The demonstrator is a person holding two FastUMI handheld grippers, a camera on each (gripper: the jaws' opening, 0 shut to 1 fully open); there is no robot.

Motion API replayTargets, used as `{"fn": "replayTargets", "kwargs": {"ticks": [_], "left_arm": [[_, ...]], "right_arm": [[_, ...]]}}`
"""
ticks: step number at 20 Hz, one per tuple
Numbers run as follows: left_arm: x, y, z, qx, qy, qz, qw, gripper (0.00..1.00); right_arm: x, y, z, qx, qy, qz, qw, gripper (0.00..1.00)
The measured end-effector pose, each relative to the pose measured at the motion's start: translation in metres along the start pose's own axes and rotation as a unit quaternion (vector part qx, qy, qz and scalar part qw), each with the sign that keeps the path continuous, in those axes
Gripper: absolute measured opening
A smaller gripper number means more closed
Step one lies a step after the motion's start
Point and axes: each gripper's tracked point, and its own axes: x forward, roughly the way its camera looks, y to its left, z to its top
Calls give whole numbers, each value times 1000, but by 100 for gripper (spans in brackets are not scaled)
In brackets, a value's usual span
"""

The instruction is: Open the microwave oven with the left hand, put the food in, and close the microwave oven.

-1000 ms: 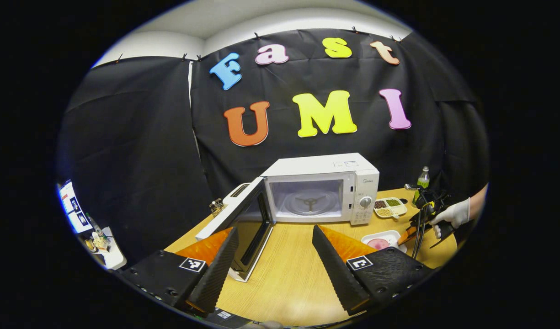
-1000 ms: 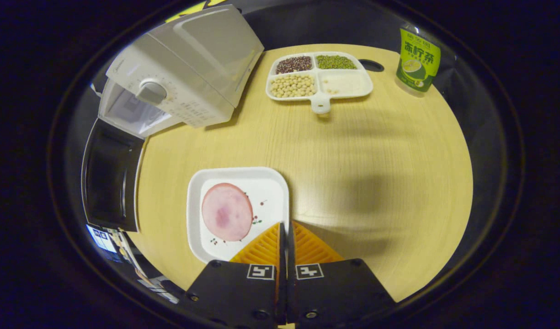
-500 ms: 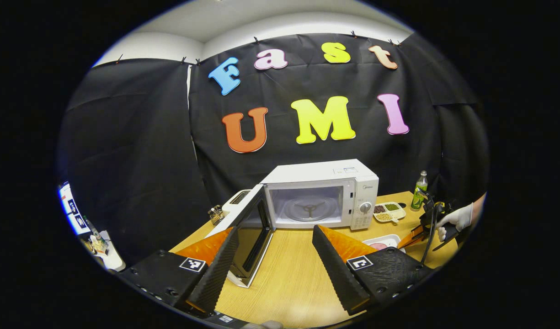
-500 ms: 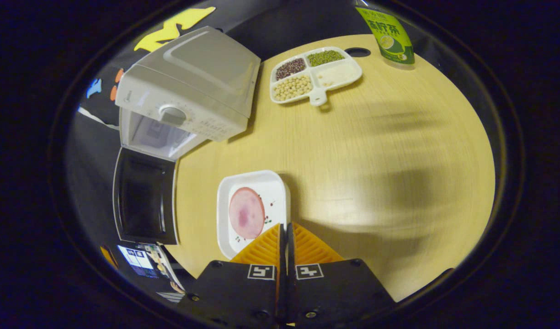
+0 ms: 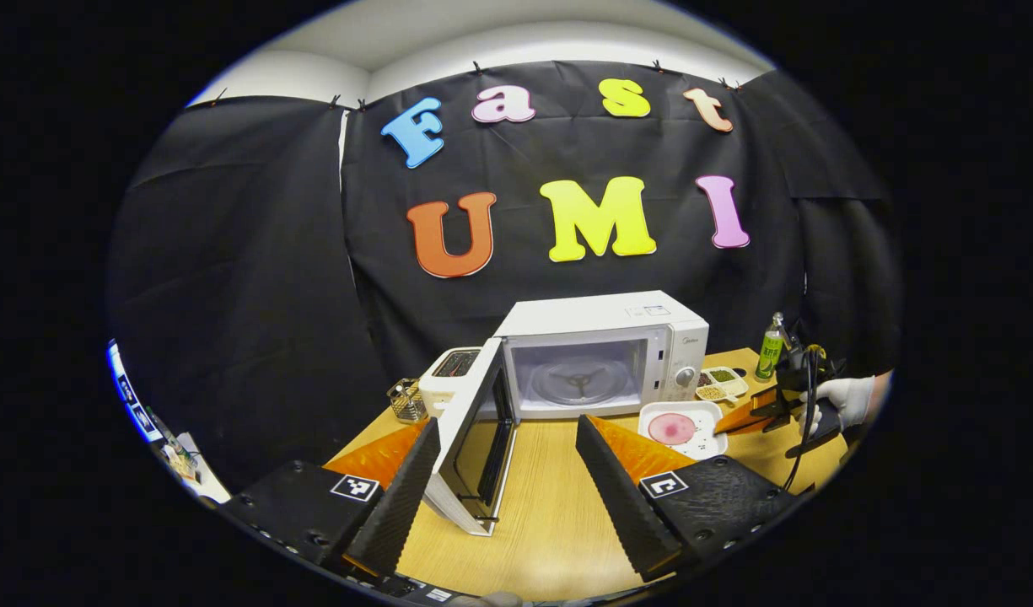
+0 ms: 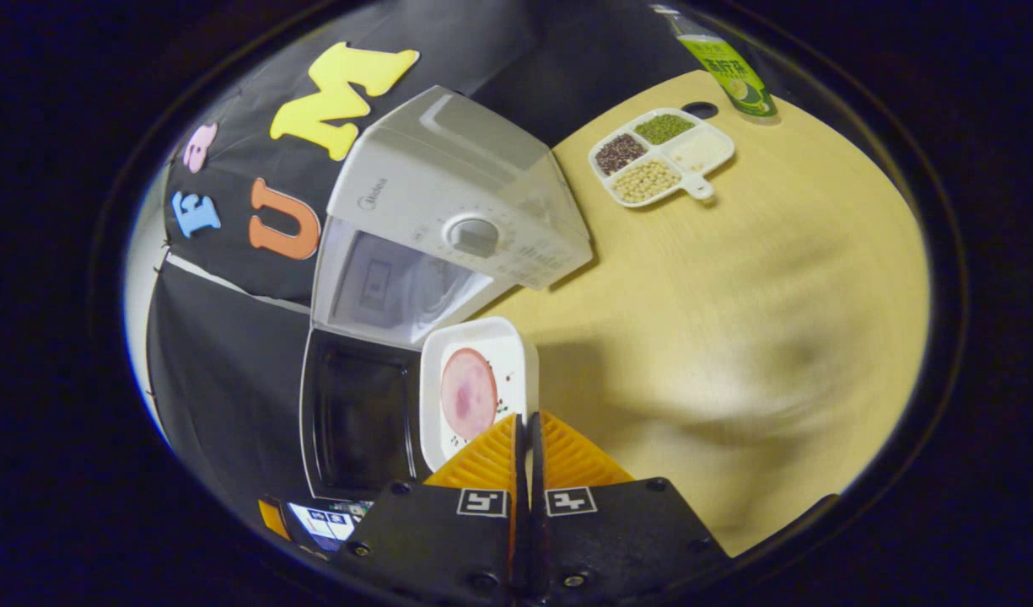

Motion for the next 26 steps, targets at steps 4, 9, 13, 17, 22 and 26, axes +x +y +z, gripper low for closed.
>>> {"fn": "replayTargets", "kwargs": {"ticks": [4,9,13,17,22,26], "left_arm": [[3,22,5,10,-9,-13,1000,96],[7,51,-12,15,2,-13,1000,96],[11,67,-24,21,6,-12,1000,96],[19,80,-40,27,17,-12,999,96],[37,97,-47,21,22,-5,1000,96],[53,100,-49,21,25,-12,999,96]], "right_arm": [[26,56,-4,11,-66,18,998,4],[78,106,1,45,-143,20,988,0],[114,134,-1,61,-200,13,978,4],[147,153,3,81,-251,17,964,0],[179,155,34,113,-302,17,947,3],[201,144,63,146,-338,5,930,4]]}}
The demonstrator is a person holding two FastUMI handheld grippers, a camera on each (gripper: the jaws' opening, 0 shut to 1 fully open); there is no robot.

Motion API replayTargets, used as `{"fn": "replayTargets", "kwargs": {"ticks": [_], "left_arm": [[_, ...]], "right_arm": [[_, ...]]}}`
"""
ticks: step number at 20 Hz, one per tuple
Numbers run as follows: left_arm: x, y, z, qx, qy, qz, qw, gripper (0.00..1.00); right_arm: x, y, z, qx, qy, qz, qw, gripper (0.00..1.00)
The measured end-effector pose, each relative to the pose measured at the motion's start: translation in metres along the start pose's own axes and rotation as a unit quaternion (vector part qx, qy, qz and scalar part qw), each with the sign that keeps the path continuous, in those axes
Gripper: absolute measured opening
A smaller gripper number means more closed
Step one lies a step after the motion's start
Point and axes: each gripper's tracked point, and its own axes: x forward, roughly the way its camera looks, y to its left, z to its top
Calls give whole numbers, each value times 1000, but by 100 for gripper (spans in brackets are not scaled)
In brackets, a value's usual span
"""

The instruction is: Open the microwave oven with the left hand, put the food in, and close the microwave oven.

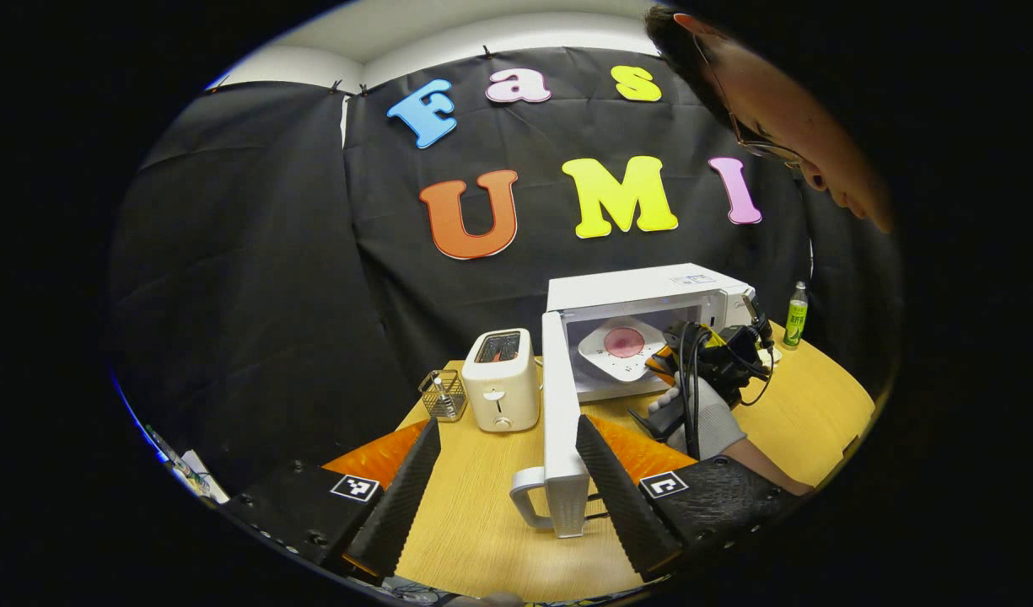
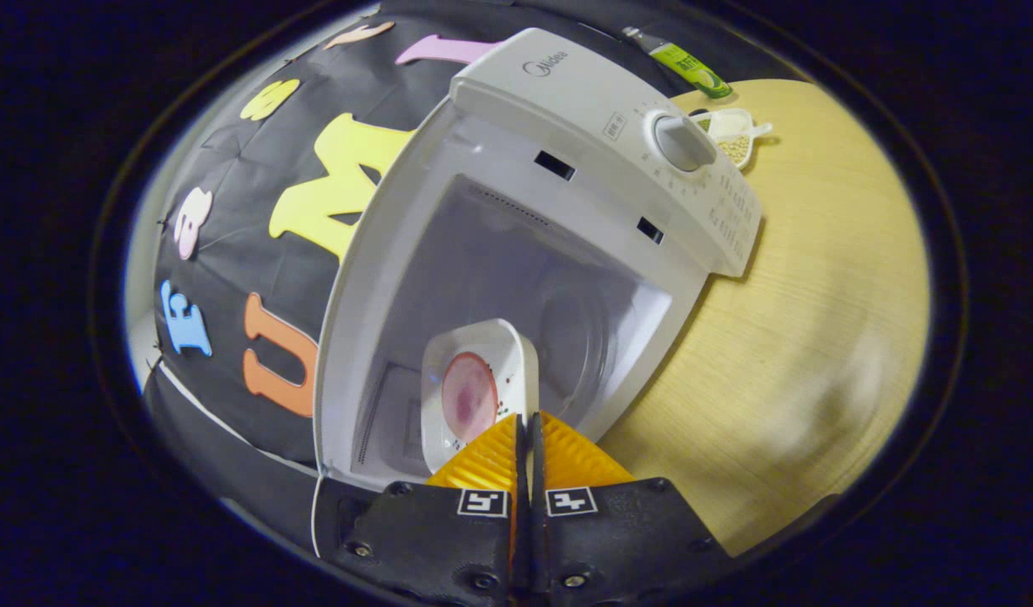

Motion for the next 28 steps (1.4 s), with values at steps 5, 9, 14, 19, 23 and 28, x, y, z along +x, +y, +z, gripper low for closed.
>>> {"fn": "replayTargets", "kwargs": {"ticks": [5,9,14,19,23,28], "left_arm": [[17,1,-1,2,1,-12,1000,96],[25,1,-4,6,6,-17,1000,96],[25,3,0,6,2,-17,1000,96],[25,3,19,-5,-16,-20,1000,96],[21,6,34,-8,-32,-19,999,96],[14,10,48,-20,-44,-15,999,96]], "right_arm": [[35,-15,5,24,-31,-19,999,0],[54,-23,11,30,-55,-31,998,4],[57,-2,18,17,-66,21,997,12],[17,11,24,-67,-66,25,995,80],[-25,14,29,-204,-44,15,978,86],[-90,12,55,-305,-5,14,952,100]]}}
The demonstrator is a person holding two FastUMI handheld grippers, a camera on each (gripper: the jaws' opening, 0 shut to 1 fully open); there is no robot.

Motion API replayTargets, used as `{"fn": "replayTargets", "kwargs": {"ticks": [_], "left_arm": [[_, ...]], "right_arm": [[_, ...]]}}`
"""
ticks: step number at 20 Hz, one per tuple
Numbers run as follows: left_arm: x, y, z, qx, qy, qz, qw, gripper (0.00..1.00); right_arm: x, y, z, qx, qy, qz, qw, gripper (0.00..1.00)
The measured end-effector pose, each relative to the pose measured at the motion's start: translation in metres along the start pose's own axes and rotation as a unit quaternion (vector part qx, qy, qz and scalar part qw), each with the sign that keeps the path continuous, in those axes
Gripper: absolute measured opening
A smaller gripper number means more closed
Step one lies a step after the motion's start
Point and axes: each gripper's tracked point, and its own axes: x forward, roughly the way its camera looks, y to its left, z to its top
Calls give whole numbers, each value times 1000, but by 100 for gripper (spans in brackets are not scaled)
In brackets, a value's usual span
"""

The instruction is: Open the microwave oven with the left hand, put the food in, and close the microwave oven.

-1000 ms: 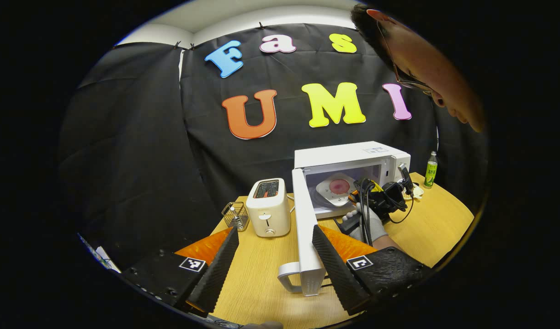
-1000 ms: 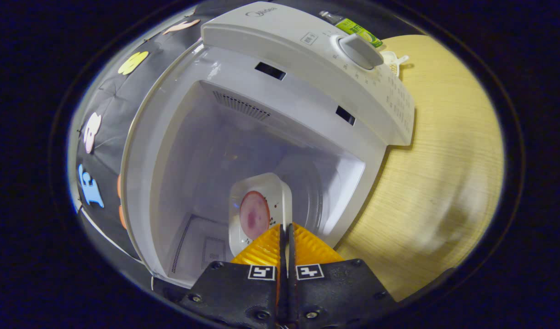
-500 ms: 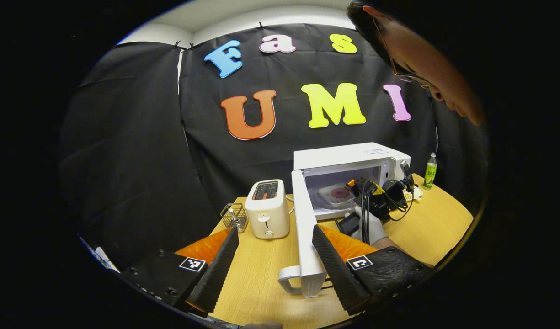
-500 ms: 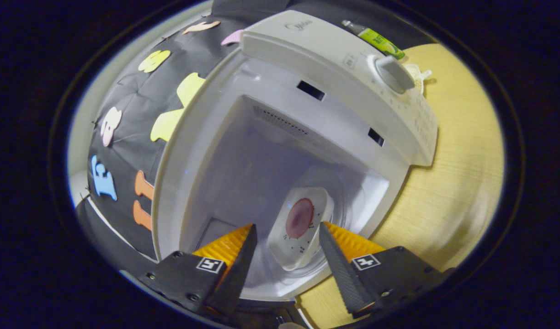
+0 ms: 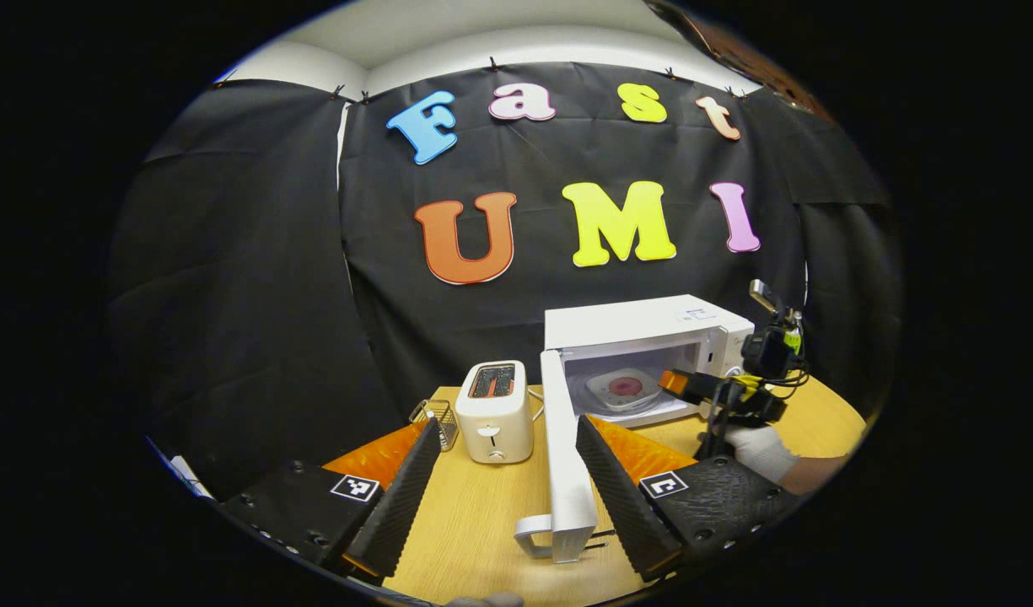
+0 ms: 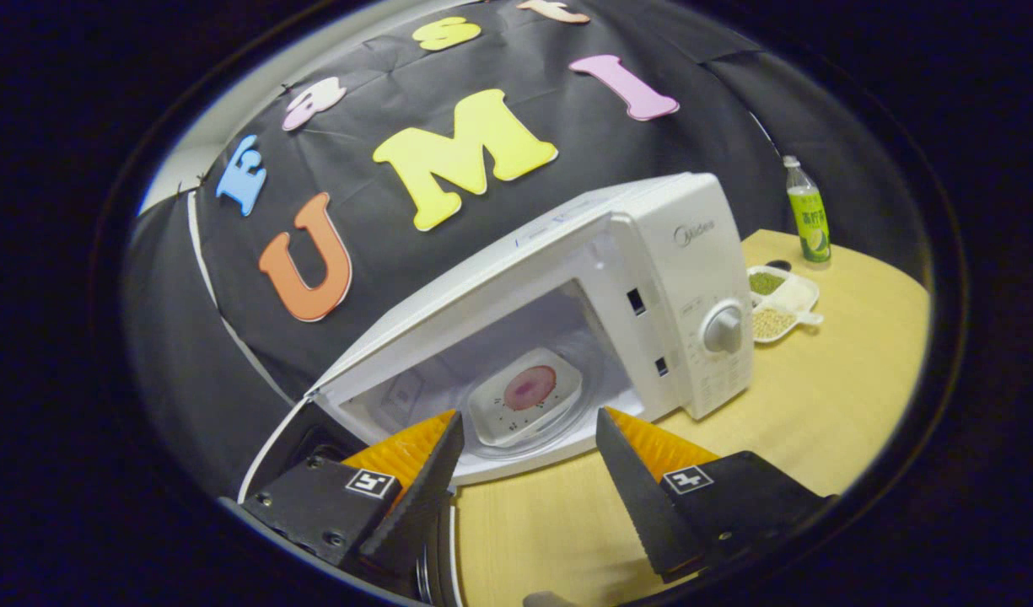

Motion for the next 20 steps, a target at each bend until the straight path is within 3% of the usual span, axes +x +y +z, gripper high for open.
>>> {"fn": "replayTargets", "kwargs": {"ticks": [1,2,5,6,11,12,13,14,15,16,17,20], "left_arm": [[-1,-1,3,-2,-3,-1,1000,96],[-2,-2,5,-2,-4,-3,1000,96],[-4,-3,9,-4,-10,-10,1000,96],[-3,-4,10,-9,-10,-11,1000,96],[1,1,19,-11,-28,-7,1000,96],[2,3,21,-11,-31,-8,999,95],[3,5,20,-10,-34,-4,999,92],[4,7,20,-10,-36,-2,999,81],[3,8,20,-12,-37,-4,999,81],[3,7,22,-15,-39,-10,999,72],[4,8,22,-15,-43,-9,999,70],[6,10,16,-8,-42,-13,999,51]], "right_arm": [[-13,-4,7,-21,3,3,1000,89],[-25,-11,15,-44,6,0,999,100],[-59,-32,44,-106,-4,-1,994,100],[-73,-42,49,-123,-1,-2,992,91],[-140,-95,84,-166,7,-36,985,91],[-157,-104,93,-172,3,-46,984,100],[-172,-110,102,-173,-2,-53,983,91],[-182,-115,110,-175,-6,-56,983,92],[-190,-121,116,-181,-6,-60,982,91],[-196,-127,124,-186,-5,-67,980,100],[-201,-132,133,-187,-7,-71,980,92],[-215,-134,151,-181,-17,-72,981,92]]}}
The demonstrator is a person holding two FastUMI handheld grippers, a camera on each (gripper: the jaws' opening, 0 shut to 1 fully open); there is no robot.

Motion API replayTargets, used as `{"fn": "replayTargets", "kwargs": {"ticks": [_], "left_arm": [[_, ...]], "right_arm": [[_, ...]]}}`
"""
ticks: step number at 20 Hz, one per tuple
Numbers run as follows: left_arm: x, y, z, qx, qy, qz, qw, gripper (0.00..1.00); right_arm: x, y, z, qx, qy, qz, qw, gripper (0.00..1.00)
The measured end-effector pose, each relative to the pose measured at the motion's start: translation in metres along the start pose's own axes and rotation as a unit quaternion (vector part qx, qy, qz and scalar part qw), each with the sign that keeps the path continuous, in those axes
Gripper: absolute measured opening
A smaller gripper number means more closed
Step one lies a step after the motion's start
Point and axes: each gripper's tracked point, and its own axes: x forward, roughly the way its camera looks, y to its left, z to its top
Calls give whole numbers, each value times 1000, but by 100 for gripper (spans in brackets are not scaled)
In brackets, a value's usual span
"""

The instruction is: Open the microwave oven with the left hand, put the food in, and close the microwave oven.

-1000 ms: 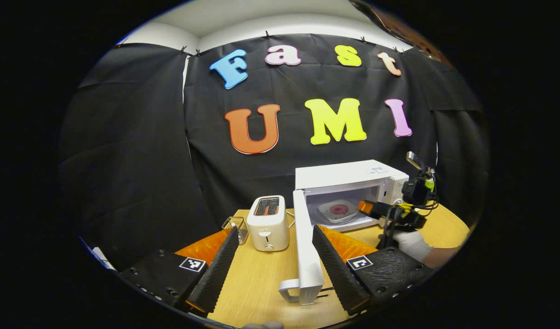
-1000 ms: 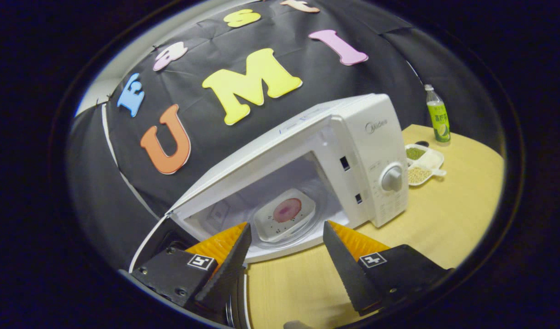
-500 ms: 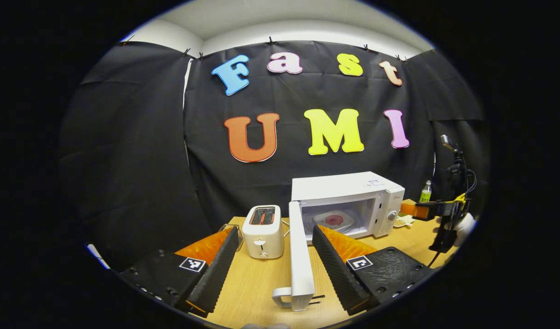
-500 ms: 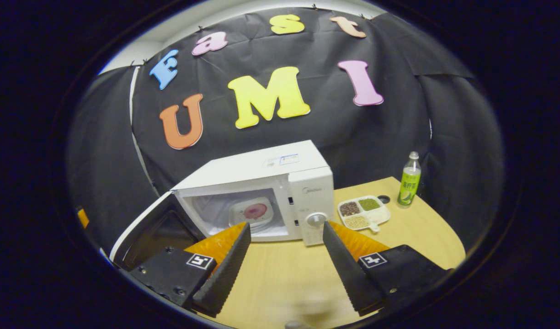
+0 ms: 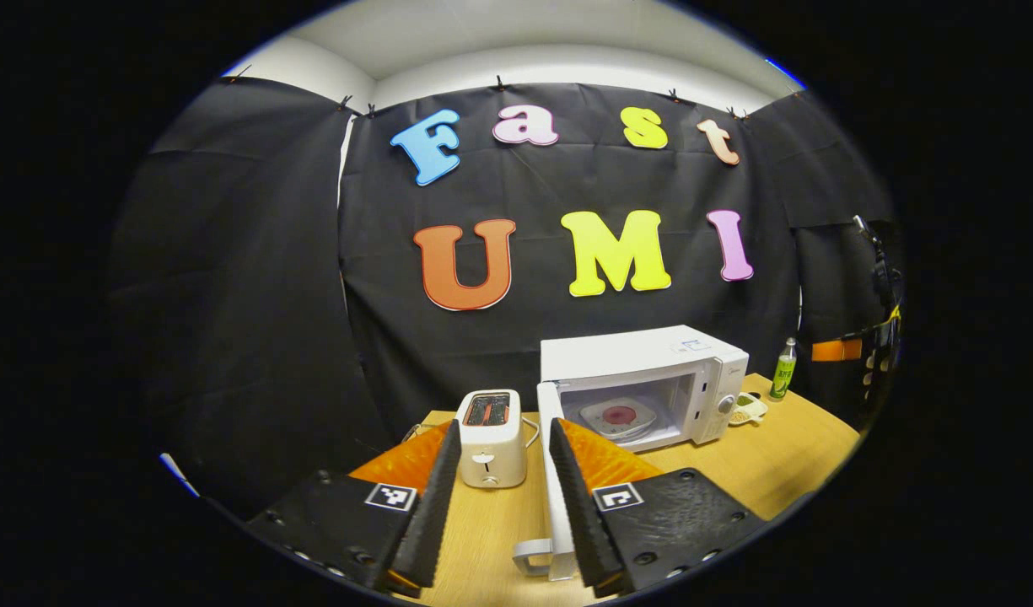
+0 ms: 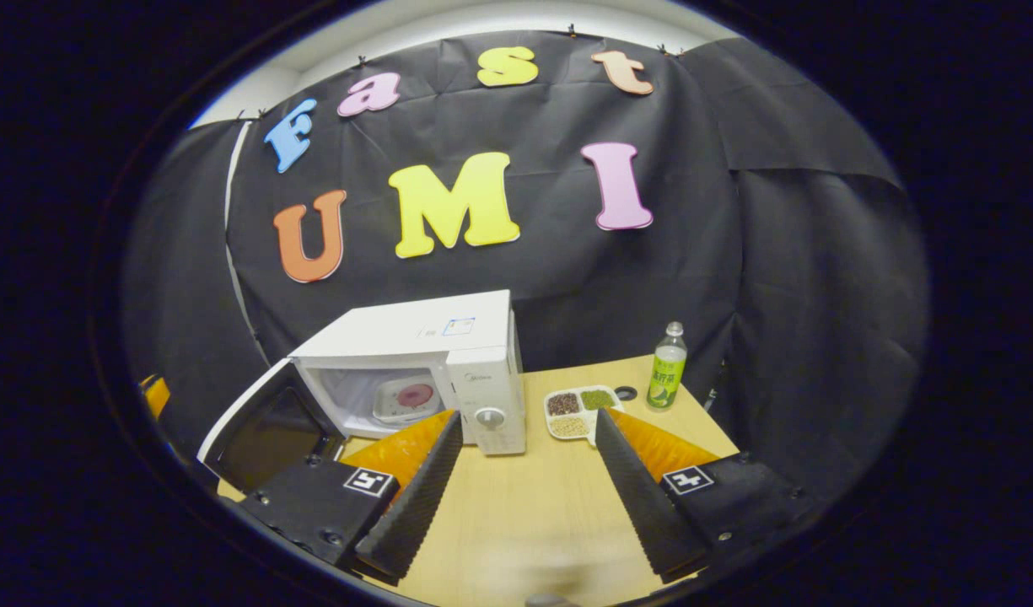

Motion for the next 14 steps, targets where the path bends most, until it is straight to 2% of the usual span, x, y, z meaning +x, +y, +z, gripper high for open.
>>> {"fn": "replayTargets", "kwargs": {"ticks": [1,2,3,5,8,11,12,14], "left_arm": [[-1,7,-2,3,-5,7,1000,31],[0,8,-6,0,-2,7,1000,17],[-3,8,-13,0,1,12,1000,10],[-3,22,-21,-1,-2,21,1000,0],[3,41,-44,3,8,37,999,0],[6,48,-83,-18,34,33,999,0],[6,51,-93,-15,41,36,998,0],[6,51,-119,-18,62,37,997,0]], "right_arm": [[-2,0,4,4,0,4,1000,92],[-5,-1,5,9,2,6,1000,100],[-6,-2,9,13,0,6,1000,92],[-9,-4,12,15,1,6,1000,92],[-11,-7,12,14,9,6,1000,92],[-16,-11,16,21,13,0,1000,92],[-18,-12,16,22,13,-3,1000,100],[-23,-15,18,22,9,-6,1000,100]]}}
